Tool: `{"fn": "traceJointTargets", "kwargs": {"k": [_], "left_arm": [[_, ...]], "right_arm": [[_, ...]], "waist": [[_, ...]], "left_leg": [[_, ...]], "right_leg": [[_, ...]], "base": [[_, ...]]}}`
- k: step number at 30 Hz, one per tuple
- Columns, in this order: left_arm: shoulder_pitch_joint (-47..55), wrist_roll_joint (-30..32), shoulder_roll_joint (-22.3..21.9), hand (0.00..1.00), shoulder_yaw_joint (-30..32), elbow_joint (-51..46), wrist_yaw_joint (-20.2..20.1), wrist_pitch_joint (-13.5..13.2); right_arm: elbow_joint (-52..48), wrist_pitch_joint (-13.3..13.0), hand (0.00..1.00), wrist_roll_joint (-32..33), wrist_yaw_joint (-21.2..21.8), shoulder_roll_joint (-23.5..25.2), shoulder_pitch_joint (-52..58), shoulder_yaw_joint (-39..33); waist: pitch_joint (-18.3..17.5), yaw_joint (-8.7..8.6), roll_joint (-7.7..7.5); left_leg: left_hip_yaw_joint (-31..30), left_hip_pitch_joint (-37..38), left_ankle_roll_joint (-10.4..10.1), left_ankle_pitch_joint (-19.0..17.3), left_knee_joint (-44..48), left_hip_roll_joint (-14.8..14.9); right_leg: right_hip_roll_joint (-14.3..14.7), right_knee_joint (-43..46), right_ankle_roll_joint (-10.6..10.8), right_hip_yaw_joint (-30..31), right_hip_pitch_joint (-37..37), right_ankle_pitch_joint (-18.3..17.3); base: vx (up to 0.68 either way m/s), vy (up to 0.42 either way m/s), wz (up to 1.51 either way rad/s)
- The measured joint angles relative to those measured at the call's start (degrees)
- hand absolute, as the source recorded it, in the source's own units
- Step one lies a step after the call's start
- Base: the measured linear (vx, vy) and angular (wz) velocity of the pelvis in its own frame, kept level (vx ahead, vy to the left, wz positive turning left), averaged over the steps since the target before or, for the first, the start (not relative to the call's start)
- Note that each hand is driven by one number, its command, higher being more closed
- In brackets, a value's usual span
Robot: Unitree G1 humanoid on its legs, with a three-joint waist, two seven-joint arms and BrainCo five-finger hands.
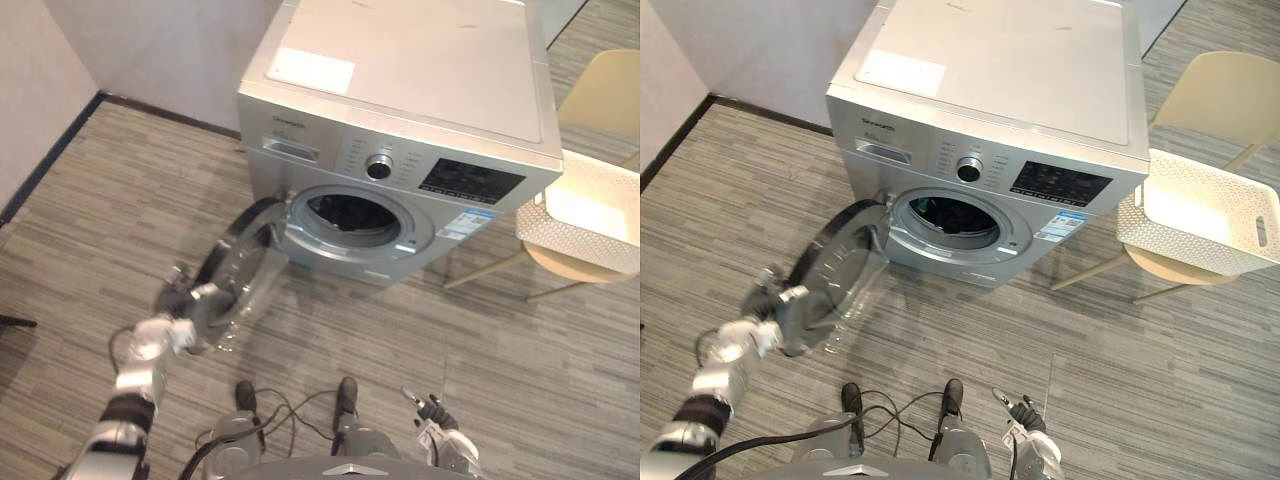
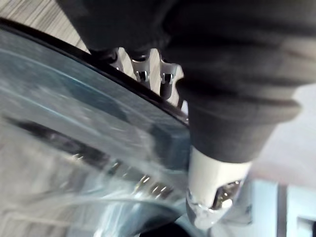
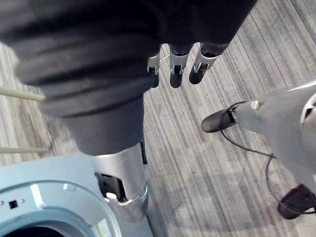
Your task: Pick up the laundry basket with both hands and put the clothes into the washing machine.
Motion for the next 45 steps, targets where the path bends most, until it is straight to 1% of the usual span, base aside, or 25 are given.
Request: {"fn": "traceJointTargets", "kwargs": {"k": [4, 5, 7, 9, 10, 11, 12, 13, 14, 15, 16, 19, 21, 22, 24, 28, 32, 35, 37, 38, 40, 41, 43, 44, 45], "left_arm": [[5.9, -2.3, -2.3, 0.00, -10.5, -6.6, -3.6, 1.1], [6.5, -2.7, -3.0, 0.00, -14.2, -8.6, -4.4, 1.5], [6.5, -2.9, -3.8, 0.00, -17.2, -10.0, -4.7, 1.6], [5.7, -3.1, -5.9, 0.00, -22.5, -12.8, -4.7, 1.7], [4.2, -3.2, -6.6, 0.00, -26.0, -14.0, -4.7, 1.7], [3.3, -3.2, -7.0, 0.00, -27.8, -14.4, -4.7, 1.7], [1.2, -3.2, -8.2, 0.00, -31.4, -14.6, -4.7, 1.7], [-1.9, -3.4, -10.1, 0.00, -35.9, -14.6, -4.7, 1.8], [-3.2, -3.9, -10.8, 0.00, -37.5, -14.6, -4.6, 1.8], [-5.8, -5.2, -12.4, 0.00, -40.6, -14.6, -4.6, 1.8], [-7.6, -6.1, -14.0, 0.00, -42.2, -14.6, -4.6, 1.8], [-12.4, -7.6, -17.0, 0.00, -43.8, -14.6, -4.3, 1.4], [-14.1, -7.6, -17.2, 0.00, -43.8, -14.5, -3.5, 0.9], [-14.6, -7.6, -16.8, 0.00, -43.5, -14.4, -3.2, 0.7], [-14.7, -7.6, -16.3, 0.00, -43.0, -14.1, -3.0, 0.6], [-14.5, -7.5, -15.3, 0.00, -41.1, -13.1, -2.5, 0.6], [-12.8, -7.4, -14.0, 0.00, -36.9, -12.5, -2.2, 0.5], [-11.1, -6.7, -13.4, 0.00, -33.3, -10.0, -2.2, 0.4], [-7.9, -4.6, -11.9, 0.00, -28.5, -8.6, -2.2, 0.3], [-6.9, -4.1, -11.6, 0.00, -27.2, -8.1, -2.2, 0.3], [-2.5, -1.6, -10.5, 0.00, -21.6, -4.6, -2.1, 0.2], [-1.4, -0.7, -10.4, 0.00, -20.1, -3.6, -2.1, 0.3], [3.6, 2.2, -9.7, 0.00, -13.7, 0.6, -1.9, 0.3], [4.4, 3.3, -9.5, 0.00, -12.0, 2.1, -1.8, 0.3], [6.7, 6.0, -9.7, 0.00, -6.5, 6.5, -1.1, 0.4]], "right_arm": [[0.4, 1.0, 0.00, -1.7, 0.4, -0.1, 0.4, 0.0], [0.8, 1.0, 0.00, -2.1, 0.4, -0.3, 0.4, 0.0], [1.6, 1.0, 0.00, -2.1, 0.4, -0.7, 0.4, 0.0], [2.7, 1.0, 0.00, -2.1, 0.4, -1.3, 0.8, -0.7], [3.3, 0.9, 0.00, -2.1, 0.4, -1.3, 1.0, -1.5], [3.6, 0.9, 0.00, -2.0, 0.4, -1.4, 0.9, -1.9], [4.4, 0.9, 0.00, -2.0, 0.4, -1.5, 0.7, -2.9], [4.5, 0.9, 0.00, -2.0, 0.3, -1.4, 0.8, -3.5], [4.5, 0.9, 0.00, -1.9, 0.2, -1.4, 0.8, -3.6], [4.4, 0.9, 0.00, -1.8, 0.1, -1.5, 0.8, -4.1], [4.3, 0.9, 0.00, -1.5, -0.1, -1.5, 0.7, -4.6], [4.3, 0.8, 0.00, -0.9, -0.7, -1.5, 0.8, -5.1], [4.3, 0.8, 0.00, -0.9, -0.9, -1.5, 1.0, -5.1], [4.3, 0.8, 0.00, -0.9, -0.9, -1.6, 1.1, -5.2], [4.3, 0.8, 0.00, -0.9, -0.9, -1.6, 1.2, -5.9], [4.4, 0.9, 0.00, -1.0, -0.9, -1.5, 2.4, -8.3], [4.5, 0.9, 0.00, -1.2, -0.9, -1.4, 3.0, -10.3], [4.5, 0.9, 0.00, -1.2, -0.9, -0.6, 3.3, -11.3], [4.9, 1.0, 0.00, -1.2, -0.8, 0.6, 3.7, -11.1], [5.0, 1.0, 0.00, -1.2, -0.8, 0.8, 3.8, -10.9], [4.9, 1.0, 0.00, -1.2, -0.8, 1.0, 3.8, -6.8], [4.6, 1.0, 0.00, -1.2, -0.8, 1.0, 3.7, -5.5], [3.8, 1.0, 0.00, -1.2, -0.5, 1.1, 3.5, -0.1], [2.9, 1.0, 0.00, -1.2, -0.5, 1.1, 3.2, 1.1], [-1.0, 1.0, 0.00, -1.5, -0.4, 1.1, 3.4, 4.2]], "waist": [[-0.2, -0.30, 0.42], [-0.4, -0.84, 0.95], [-0.8, -1.32, 1.65], [-1.7, -2.42, 3.16], [-2.1, -2.51, 3.85], [-2.3, -2.56, 4.17], [-2.7, -2.84, 4.69], [-2.7, -3.41, 4.91], [-2.7, -3.81, 4.92], [-2.7, -4.77, 4.90], [-2.7, -5.34, 4.89], [-2.7, -6.54, 4.74], [-2.7, -7.03, 4.74], [-2.7, -7.62, 4.70], [-2.7, -8.18, 4.72], [-2.8, -8.46, 4.50], [-2.8, -8.76, 4.40], [-3.9, -9.00, 4.16], [-4.9, -8.87, 3.30], [-5.1, -8.81, 3.04], [-5.7, -8.17, 2.31], [-5.8, -7.92, 2.15], [-6.3, -6.46, 1.52], [-6.4, -6.00, 1.45], [-6.5, -5.15, 1.35]], "left_leg": [[-0.3, 0.1, 0.8, -0.1, 0.2, -1.4], [-0.6, 0.1, 1.0, 0.0, 0.2, -1.7], [-0.8, 0.1, 1.0, 0.0, 0.2, -1.9], [-1.8, 0.2, 1.0, 0.0, 0.2, -2.2], [-1.9, 0.2, 1.0, 0.1, 0.2, -2.2], [-1.9, 0.2, 1.1, 0.1, 0.2, -2.2], [-2.0, 0.3, 1.1, 0.2, 0.2, -2.3], [-2.0, 0.9, 1.1, 0.2, 0.0, -2.4], [-2.0, 1.3, 1.1, 0.2, -0.1, -2.4], [-2.0, 2.0, 1.1, 0.2, -0.3, -2.5], [-2.0, 2.6, 1.0, 0.2, -0.7, -2.7], [-1.1, 4.4, 1.0, 0.3, -2.0, -3.0], [0.3, 5.4, 1.0, 0.2, -2.4, -2.9], [0.9, 6.1, 1.0, 0.2, -2.9, -2.9], [1.5, 6.8, 0.9, 0.0, -3.2, -2.8], [1.5, 7.3, 1.0, -0.2, -3.6, -2.9], [1.1, 8.9, 1.2, -0.3, -4.1, -3.0], [0.5, 9.1, 1.4, -0.3, -4.3, -3.1], [-0.3, 9.1, 1.4, -0.2, -4.9, -3.1], [-0.5, 9.1, 1.4, -0.2, -4.9, -3.1], [-1.7, 9.1, 1.4, -0.2, -5.0, -3.2], [-1.9, 9.1, 1.4, -0.2, -5.0, -3.2], [-2.6, 9.1, 1.5, -0.1, -5.2, -3.3], [-2.8, 9.0, 1.5, -0.1, -5.2, -3.3], [-3.6, 9.1, 1.5, 0.0, -5.4, -3.6]], "right_leg": [[-1.2, 0.0, 0.6, -0.2, 0.5, 0.3], [-1.5, 0.0, 0.6, -0.3, 0.7, 0.4], [-1.7, 0.2, 0.6, -0.5, 0.8, 0.4], [-1.9, 0.3, 0.5, -1.5, 1.3, 0.4], [-1.9, 0.3, 0.5, -1.5, 1.4, 0.3], [-1.9, 0.3, 0.5, -1.5, 1.4, 0.3], [-1.9, 0.3, 0.4, -1.5, 1.4, 0.3], [-1.9, 0.3, -0.1, -1.4, 1.9, 0.0], [-1.9, 0.2, -0.1, -1.3, 2.2, 0.0], [-1.9, 0.0, -0.4, -1.3, 2.7, 0.0], [-2.0, 0.0, -0.7, -1.1, 3.0, 0.0], [-2.0, 0.0, -1.5, 0.6, 3.1, 0.1], [-1.9, 0.0, -1.7, 2.0, 3.0, 0.2], [-1.9, -0.1, -1.7, 2.5, 3.1, 0.2], [-1.8, -0.3, -2.8, 3.3, 3.2, 0.0], [-1.8, -0.3, -3.1, 3.2, 3.6, -0.2], [-1.8, -0.4, -3.2, 2.4, 5.2, -0.5], [-1.8, -0.4, -3.2, 1.7, 5.6, -0.8], [-1.8, -0.4, -2.2, 0.9, 5.7, -1.0], [-1.8, -0.4, -2.0, 0.6, 5.8, -1.1], [-1.8, -0.4, -1.3, -0.4, 6.4, -1.4], [-1.8, -0.4, -1.2, -0.7, 6.5, -1.5], [-1.8, -0.4, -0.5, -1.5, 6.8, -1.8], [-1.8, -0.4, -0.4, -1.6, 6.9, -1.9], [-2.0, -0.4, 0.0, -2.6, 7.4, -2.2]], "base": [[-0.05, 0.085, 0.11], [-0.05, 0.047, 0.08], [-0.04, 0.030, 0.11], [-0.04, 0.028, 0.18], [-0.04, 0.016, 0.10], [-0.05, 0.010, 0.02], [-0.06, 0.007, -0.05], [-0.06, 0.006, -0.06], [-0.05, 0.007, -0.06], [-0.05, 0.011, -0.05], [-0.04, 0.015, -0.08], [-0.03, 0.022, -0.28], [-0.02, 0.012, -0.38], [-0.01, 0.008, -0.38], [0.00, 0.006, -0.21], [0.00, 0.001, -0.01], [0.02, -0.004, 0.03], [0.02, -0.011, 0.09], [0.02, -0.021, 0.15], [0.02, -0.035, 0.18], [0.03, -0.033, 0.21], [0.02, -0.021, 0.22], [0.02, -0.027, 0.16], [0.02, -0.028, 0.24], [0.01, -0.021, 0.26]]}}
